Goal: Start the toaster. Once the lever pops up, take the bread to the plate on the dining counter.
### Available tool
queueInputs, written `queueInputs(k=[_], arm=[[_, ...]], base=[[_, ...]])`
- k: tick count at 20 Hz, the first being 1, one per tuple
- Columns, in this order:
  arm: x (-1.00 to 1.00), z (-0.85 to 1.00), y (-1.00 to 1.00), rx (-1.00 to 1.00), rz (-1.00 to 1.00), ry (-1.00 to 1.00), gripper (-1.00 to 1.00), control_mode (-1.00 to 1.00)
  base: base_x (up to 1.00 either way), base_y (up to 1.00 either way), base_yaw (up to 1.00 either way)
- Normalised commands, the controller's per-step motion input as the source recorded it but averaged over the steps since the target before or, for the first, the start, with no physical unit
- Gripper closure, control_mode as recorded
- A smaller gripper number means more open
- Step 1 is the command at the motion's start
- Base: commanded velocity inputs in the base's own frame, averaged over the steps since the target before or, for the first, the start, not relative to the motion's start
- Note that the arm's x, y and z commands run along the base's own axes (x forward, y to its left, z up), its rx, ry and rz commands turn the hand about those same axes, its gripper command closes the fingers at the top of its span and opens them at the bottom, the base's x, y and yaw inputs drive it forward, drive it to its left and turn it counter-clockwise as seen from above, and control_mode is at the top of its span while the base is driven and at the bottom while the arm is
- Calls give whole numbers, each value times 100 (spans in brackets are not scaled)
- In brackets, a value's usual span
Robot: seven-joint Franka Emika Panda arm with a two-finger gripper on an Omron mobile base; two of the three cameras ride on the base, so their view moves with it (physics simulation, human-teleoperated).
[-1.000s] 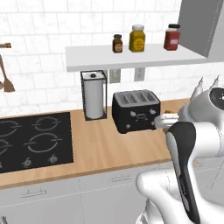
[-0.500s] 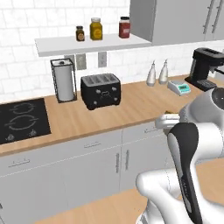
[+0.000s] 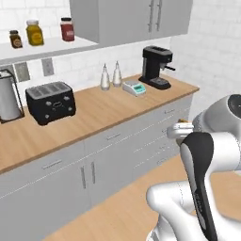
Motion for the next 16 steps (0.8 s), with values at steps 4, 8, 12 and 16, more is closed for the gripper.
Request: queueInputs(k=[4, 8, 12, 16], arm=[[0, 0, 0, 0, 0, 0, 100, 100], [0, 0, 0, 0, 0, 0, 100, 100], [0, 0, 0, 0, 0, 0, 100, 100], [0, 0, 0, 0, 0, 0, 100, 100]], base=[[-31, 0, -93], [0, 0, -93], [15, 2, -84], [32, 13, -79]])
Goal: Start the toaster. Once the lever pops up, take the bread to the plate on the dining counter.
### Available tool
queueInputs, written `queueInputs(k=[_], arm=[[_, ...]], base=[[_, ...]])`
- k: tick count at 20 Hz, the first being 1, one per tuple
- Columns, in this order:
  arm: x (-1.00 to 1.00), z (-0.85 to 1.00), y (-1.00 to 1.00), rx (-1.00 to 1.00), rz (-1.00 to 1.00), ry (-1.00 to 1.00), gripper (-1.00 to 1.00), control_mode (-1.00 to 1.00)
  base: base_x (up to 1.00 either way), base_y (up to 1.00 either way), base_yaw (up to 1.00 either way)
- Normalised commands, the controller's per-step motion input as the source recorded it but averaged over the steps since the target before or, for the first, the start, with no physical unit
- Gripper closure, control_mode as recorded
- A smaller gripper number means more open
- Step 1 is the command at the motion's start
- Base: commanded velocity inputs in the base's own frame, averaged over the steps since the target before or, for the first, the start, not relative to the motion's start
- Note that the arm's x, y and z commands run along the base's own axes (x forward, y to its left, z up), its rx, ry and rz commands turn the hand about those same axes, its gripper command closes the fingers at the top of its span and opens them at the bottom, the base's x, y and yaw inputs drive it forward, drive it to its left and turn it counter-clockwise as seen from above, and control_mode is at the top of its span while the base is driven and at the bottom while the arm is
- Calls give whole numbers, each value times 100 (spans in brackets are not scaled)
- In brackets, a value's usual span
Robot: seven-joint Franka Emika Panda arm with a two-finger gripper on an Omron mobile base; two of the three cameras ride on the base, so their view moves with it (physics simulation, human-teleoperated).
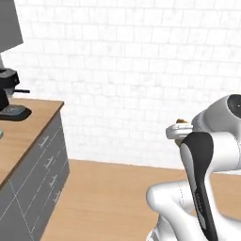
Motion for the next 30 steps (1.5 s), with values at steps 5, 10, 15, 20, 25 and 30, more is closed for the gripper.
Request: queueInputs(k=[5, 10, 15, 20, 25, 30], arm=[[0, 0, 0, 0, 0, 0, 100, 100], [0, 0, 0, 0, 0, 0, 100, 100], [0, 0, 0, 0, 0, 0, 100, 100], [0, 0, 0, 0, 0, 0, 100, 100], [0, 0, 0, 0, 0, 0, 100, 100], [0, 0, 0, 0, 0, 0, 100, 100]], base=[[61, 45, -71], [86, 70, -61], [89, 74, -60], [74, 59, -63], [38, 26, -75], [40, 22, -75]])
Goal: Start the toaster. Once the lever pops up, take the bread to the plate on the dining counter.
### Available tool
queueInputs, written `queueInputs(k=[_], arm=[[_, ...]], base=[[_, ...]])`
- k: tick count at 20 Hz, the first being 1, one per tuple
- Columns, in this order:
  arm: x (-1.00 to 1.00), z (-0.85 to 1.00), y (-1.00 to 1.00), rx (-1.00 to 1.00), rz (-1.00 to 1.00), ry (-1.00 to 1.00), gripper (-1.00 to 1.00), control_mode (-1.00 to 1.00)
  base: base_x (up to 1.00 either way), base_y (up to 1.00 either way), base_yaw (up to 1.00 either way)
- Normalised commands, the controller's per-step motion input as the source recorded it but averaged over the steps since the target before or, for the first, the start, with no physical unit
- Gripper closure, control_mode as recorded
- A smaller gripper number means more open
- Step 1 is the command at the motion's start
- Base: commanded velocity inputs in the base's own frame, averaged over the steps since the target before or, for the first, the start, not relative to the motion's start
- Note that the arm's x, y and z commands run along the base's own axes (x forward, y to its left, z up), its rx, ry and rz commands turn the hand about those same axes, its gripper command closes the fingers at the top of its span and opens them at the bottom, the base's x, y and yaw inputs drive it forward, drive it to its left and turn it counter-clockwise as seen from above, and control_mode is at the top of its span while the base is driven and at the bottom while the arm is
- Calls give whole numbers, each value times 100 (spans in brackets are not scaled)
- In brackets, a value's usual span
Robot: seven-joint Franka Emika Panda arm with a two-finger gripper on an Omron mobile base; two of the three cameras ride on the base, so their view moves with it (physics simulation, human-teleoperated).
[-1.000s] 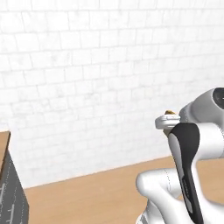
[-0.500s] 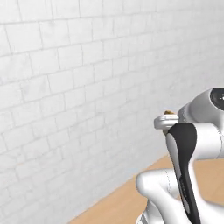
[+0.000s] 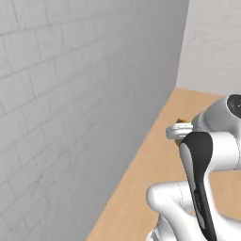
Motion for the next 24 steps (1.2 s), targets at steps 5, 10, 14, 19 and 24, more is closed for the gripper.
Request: queueInputs(k=[5, 10, 14, 19, 24], arm=[[0, 0, 0, 0, 0, 0, 100, 100], [0, 0, 0, 0, 0, 0, 100, 100], [0, 0, 0, 0, 0, 0, 100, 100], [0, 0, 0, 0, 0, 0, 100, 100], [0, 0, 0, 0, 0, 0, 100, 100]], base=[[54, 22, -69], [77, 38, -61], [97, 44, -53], [100, 43, -47], [100, 37, -38]])
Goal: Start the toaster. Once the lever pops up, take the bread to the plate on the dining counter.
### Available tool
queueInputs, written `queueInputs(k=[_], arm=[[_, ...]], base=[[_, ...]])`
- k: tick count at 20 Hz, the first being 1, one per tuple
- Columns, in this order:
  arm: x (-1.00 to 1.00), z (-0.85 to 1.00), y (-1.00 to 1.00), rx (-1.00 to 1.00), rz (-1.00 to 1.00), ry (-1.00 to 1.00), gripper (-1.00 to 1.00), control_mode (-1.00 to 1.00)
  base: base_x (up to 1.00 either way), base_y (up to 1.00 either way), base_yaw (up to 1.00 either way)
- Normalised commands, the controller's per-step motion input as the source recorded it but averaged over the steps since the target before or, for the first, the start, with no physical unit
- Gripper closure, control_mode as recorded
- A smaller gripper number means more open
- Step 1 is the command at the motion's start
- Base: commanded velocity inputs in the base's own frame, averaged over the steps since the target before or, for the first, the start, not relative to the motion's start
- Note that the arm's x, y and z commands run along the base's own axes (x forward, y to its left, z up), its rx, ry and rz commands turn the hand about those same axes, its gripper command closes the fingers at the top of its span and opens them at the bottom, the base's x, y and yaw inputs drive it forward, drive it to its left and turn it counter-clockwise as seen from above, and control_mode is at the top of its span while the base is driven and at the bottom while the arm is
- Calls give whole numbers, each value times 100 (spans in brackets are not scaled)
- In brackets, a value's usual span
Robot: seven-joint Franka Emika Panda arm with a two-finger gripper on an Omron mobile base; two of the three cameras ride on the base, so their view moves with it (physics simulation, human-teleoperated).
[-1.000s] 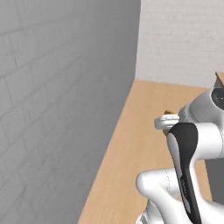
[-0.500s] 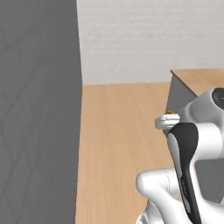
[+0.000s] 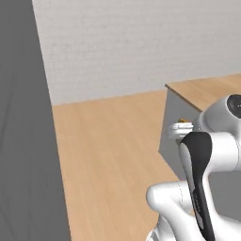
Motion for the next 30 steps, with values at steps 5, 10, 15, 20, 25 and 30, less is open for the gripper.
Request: queueInputs(k=[5, 10, 15, 20, 25, 30], arm=[[0, 0, 0, 0, 0, 0, 100, 100], [0, 0, 0, 0, 0, 0, 100, 100], [0, 0, 0, 0, 0, 0, 100, 100], [0, 0, 0, 0, 0, 0, 100, 100], [0, 0, 0, 0, 0, 0, 100, 100], [0, 0, 0, 0, 0, 0, 100, 100]], base=[[100, 34, -32], [100, 32, -25], [100, 37, -22], [100, 32, -24], [100, 27, -29], [100, 27, -33]])
